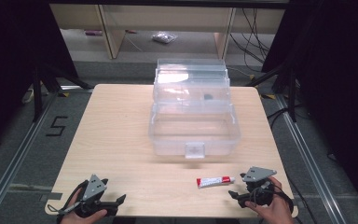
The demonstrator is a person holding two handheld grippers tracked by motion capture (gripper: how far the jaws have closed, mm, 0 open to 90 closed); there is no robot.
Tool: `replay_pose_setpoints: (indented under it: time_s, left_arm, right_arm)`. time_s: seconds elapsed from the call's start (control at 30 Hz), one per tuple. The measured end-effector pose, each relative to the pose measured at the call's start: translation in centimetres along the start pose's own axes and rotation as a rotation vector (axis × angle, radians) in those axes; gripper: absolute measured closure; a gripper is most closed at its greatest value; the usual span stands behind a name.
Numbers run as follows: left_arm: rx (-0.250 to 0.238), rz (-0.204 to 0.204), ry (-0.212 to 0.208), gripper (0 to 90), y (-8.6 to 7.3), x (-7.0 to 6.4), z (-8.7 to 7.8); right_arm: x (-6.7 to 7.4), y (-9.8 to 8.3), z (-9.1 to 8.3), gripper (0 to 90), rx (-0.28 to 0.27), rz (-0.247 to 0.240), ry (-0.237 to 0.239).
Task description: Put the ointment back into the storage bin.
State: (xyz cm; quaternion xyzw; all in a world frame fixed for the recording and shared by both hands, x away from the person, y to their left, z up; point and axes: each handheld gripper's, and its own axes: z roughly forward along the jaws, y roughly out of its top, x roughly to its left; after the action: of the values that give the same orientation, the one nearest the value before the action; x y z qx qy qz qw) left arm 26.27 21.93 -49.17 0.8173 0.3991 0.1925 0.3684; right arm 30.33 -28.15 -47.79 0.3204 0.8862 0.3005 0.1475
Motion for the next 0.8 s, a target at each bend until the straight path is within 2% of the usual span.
replay_pose_setpoints:
  time_s: [0.07, 0.17, 0.2, 0.27, 0.37, 0.43, 0.53, 0.63, 0.73, 0.77, 0.8]
  left_arm:
    - [0.004, -0.001, 0.001, 15.0, 0.0, 0.0, 0.0]
    - [-0.005, -0.008, -0.001, 15.0, 0.0, 0.0, 0.1]
    - [-0.009, -0.015, 0.005, 15.0, 0.0, 0.0, 0.1]
    - [0.005, -0.007, 0.006, 15.0, 0.0, 0.0, 0.0]
    - [-0.003, -0.024, -0.003, 15.0, 0.0, 0.0, 0.1]
    - [-0.004, -0.026, 0.001, 15.0, 0.0, 0.0, 0.1]
    - [-0.007, -0.033, 0.015, 15.0, -0.1, 0.0, 0.2]
    - [0.006, -0.011, 0.001, 15.0, -0.1, 0.2, 0.1]
    - [0.006, -0.012, 0.000, 15.0, -0.1, 0.2, 0.1]
    - [0.006, -0.011, 0.000, 15.0, -0.1, 0.2, 0.1]
    - [0.009, -0.009, 0.001, 15.0, 0.0, 0.2, 0.1]
  right_arm:
    - [0.1, 0.0, 0.2, 23.3, -0.014, 0.000, -0.001]
    - [0.2, 0.2, -0.1, 23.4, 0.007, -0.013, 0.004]
    - [0.4, 0.2, -0.1, 23.5, 0.009, 0.004, 0.009]
    - [0.2, 0.3, 0.1, 24.1, -0.017, -0.023, 0.001]
    - [0.2, 0.6, -0.1, 24.8, -0.004, -0.027, 0.008]
    - [0.2, 0.8, -0.1, 24.8, -0.001, -0.049, 0.020]
    - [0.1, 1.4, -0.1, 24.9, 0.016, -0.070, 0.042]
    - [0.2, 2.0, -0.1, 25.9, 0.037, -0.087, 0.052]
    - [0.3, 2.6, -0.2, 28.0, 0.073, -0.124, 0.079]
    - [0.5, 2.8, -0.3, 28.5, 0.088, -0.110, 0.085]
    - [0.3, 3.1, -0.1, 28.9, 0.094, -0.155, 0.083]
